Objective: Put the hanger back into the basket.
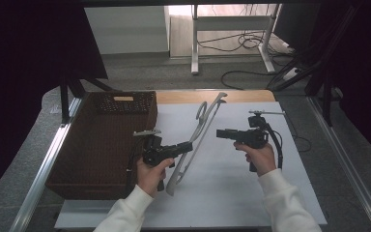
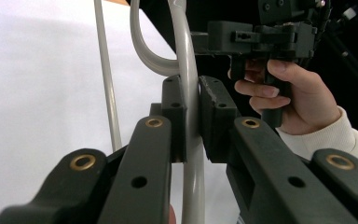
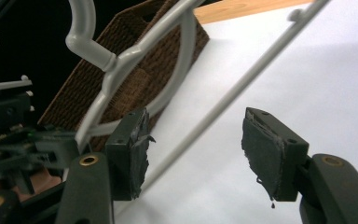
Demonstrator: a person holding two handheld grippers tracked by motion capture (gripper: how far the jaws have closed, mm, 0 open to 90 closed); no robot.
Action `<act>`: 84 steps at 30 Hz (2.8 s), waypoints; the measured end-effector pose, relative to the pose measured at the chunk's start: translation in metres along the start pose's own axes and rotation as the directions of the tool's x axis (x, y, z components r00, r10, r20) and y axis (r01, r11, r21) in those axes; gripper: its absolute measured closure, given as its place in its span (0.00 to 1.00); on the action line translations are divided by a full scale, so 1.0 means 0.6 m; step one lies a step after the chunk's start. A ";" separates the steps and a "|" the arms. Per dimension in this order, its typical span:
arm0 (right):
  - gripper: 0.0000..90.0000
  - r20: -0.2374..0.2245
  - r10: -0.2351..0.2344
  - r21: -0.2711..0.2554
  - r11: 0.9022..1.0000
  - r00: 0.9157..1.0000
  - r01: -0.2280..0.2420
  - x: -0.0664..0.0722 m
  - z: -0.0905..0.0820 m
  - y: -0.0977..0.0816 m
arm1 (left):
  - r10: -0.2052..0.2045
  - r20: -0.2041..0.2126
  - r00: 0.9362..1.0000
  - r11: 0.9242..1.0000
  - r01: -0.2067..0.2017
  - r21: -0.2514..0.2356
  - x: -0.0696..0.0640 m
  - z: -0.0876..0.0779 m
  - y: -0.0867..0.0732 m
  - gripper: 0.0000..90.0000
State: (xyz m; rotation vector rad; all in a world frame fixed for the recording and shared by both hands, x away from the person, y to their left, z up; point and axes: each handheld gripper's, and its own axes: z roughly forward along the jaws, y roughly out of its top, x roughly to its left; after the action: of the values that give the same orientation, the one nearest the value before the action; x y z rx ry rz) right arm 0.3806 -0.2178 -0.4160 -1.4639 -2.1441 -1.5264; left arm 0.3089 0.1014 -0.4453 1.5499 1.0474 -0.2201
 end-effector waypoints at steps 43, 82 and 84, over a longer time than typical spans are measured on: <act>0.46 0.076 0.052 -0.014 0.999 0.996 -0.051 -0.063 -0.078 -0.061 | 0.063 -0.100 0.993 0.992 -0.073 -0.106 0.002 -0.263 0.107 0.91; 0.46 0.104 0.076 -0.005 0.997 0.992 -0.076 -0.073 -0.072 -0.068 | 0.072 -0.171 0.983 0.996 -0.079 -0.036 0.130 -0.420 0.069 0.91; 0.46 0.105 0.076 -0.003 0.997 0.992 -0.076 -0.072 -0.071 -0.068 | 0.074 -0.182 0.980 0.997 -0.077 -0.010 0.138 -0.415 0.068 0.91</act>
State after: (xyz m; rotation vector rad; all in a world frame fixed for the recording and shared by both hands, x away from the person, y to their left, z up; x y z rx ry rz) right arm 0.3556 -0.2787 -0.4478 -1.6401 -2.1174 -1.4537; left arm 0.2849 0.3617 -0.3988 1.6136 1.1269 -0.0171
